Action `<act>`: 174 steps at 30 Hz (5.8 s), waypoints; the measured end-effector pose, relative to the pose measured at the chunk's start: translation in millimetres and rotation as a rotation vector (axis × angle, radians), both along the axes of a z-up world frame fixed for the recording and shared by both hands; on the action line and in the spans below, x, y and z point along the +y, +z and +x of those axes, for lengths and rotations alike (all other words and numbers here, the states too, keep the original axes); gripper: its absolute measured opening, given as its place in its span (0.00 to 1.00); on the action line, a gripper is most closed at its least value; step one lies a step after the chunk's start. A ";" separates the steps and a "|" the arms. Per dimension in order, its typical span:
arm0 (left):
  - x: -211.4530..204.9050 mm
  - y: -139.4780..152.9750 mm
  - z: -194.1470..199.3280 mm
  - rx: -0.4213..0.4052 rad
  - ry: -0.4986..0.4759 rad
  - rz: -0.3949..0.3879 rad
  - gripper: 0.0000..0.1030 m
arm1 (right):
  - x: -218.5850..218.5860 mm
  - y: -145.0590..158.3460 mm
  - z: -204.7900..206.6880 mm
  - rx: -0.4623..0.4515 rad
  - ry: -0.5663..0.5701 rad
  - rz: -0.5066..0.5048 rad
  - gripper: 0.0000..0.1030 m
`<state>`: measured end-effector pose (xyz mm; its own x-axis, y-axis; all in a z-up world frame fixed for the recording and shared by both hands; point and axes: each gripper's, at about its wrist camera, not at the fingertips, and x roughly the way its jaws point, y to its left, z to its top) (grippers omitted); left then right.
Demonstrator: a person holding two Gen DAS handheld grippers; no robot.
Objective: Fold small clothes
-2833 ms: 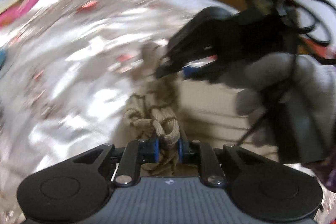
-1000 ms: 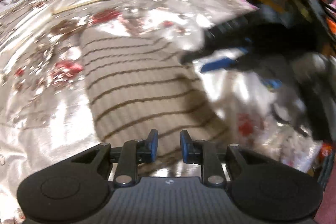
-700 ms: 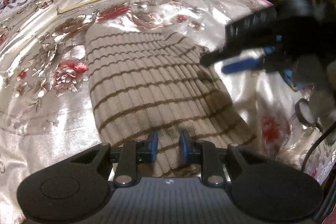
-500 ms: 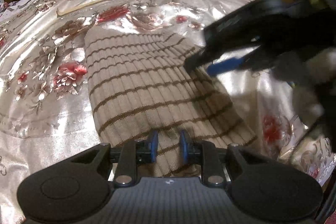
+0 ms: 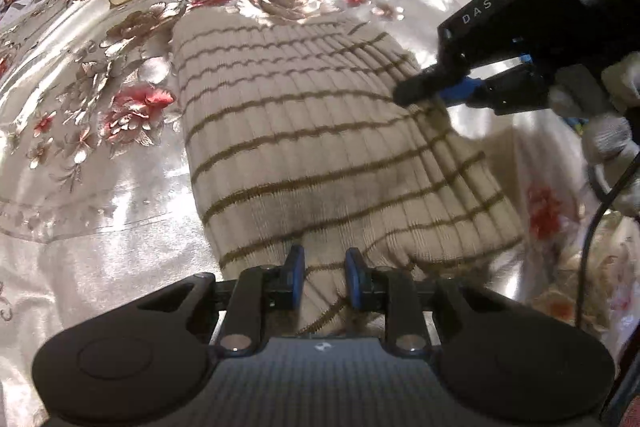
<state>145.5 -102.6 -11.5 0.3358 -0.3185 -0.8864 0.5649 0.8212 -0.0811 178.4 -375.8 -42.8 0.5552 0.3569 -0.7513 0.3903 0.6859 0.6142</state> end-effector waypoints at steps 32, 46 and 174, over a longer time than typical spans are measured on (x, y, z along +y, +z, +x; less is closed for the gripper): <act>16.0 34.4 46.0 -0.192 0.134 0.016 0.38 | 54.0 72.0 -15.3 -0.102 0.247 -0.364 0.21; -3.0 -19.9 110.3 -0.175 0.206 0.062 0.43 | 52.3 25.1 45.5 -0.158 0.194 -0.367 0.12; 48.5 -25.8 -150.3 -0.152 0.405 0.042 0.91 | 154.1 15.6 -225.2 -0.260 0.127 -0.561 0.42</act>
